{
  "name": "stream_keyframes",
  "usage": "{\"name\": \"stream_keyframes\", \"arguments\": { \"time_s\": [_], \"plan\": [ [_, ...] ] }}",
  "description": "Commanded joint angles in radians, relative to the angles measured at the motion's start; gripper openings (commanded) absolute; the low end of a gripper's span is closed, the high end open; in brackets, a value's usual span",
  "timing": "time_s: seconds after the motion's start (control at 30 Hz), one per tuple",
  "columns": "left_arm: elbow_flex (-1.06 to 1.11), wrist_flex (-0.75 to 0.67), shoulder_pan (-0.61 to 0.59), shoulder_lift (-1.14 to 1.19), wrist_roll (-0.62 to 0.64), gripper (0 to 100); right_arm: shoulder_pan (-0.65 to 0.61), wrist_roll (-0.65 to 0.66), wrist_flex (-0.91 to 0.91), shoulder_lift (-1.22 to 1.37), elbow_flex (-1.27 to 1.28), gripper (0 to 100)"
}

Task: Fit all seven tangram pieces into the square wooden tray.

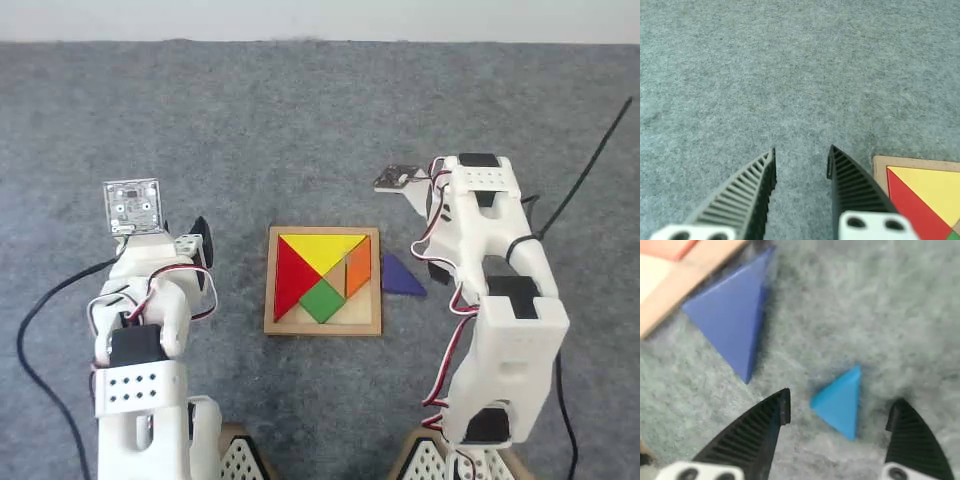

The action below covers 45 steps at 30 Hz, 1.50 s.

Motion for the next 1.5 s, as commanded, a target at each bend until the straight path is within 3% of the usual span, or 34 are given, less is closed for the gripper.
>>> {"name": "stream_keyframes", "arguments": {
  "time_s": [0.0,0.13,0.33,0.43,0.77,0.9,0.97,1.13,1.27,1.37,1.47],
  "plan": [
    [-0.021,-0.012,0.008,-0.02,-0.008,16,0.022,-0.046,-0.065,0.022,-0.037,22.1],
    [-0.021,-0.012,0.008,-0.02,-0.008,16,0.035,-0.052,-0.084,0.054,-0.034,13.7],
    [-0.021,-0.012,0.008,-0.02,-0.008,16,0.065,-0.086,-0.085,0.058,-0.04,12.8],
    [-0.021,-0.012,0.008,-0.02,-0.008,16,0.062,-0.218,-0.071,0.044,-0.074,11.3],
    [-0.021,-0.014,0.003,-0.02,-0.008,16,-0.033,-0.832,0.153,-0.268,-0.175,11.2],
    [-0.022,-0.014,0.003,-0.02,-0.008,16,-0.056,-0.901,0.176,-0.294,-0.166,12.1],
    [-0.022,-0.014,0.002,-0.02,-0.008,16,-0.058,-0.819,0.165,-0.275,-0.147,16.6],
    [-0.022,-0.012,0.002,-0.02,-0.008,16,-0.047,-0.344,0.166,-0.197,-0.048,33.3],
    [-0.022,-0.012,0.003,-0.02,-0.009,16,0.01,-0.032,0.125,-0.16,-0.014,33.5],
    [-0.022,-0.012,0.005,-0.02,-0.009,16,0.03,0.103,0.081,-0.147,0.026,31.3],
    [-0.022,-0.014,0.006,-0.02,-0.009,16,0.048,0.12,-0.013,-0.134,0.061,30.5]
  ]
}}
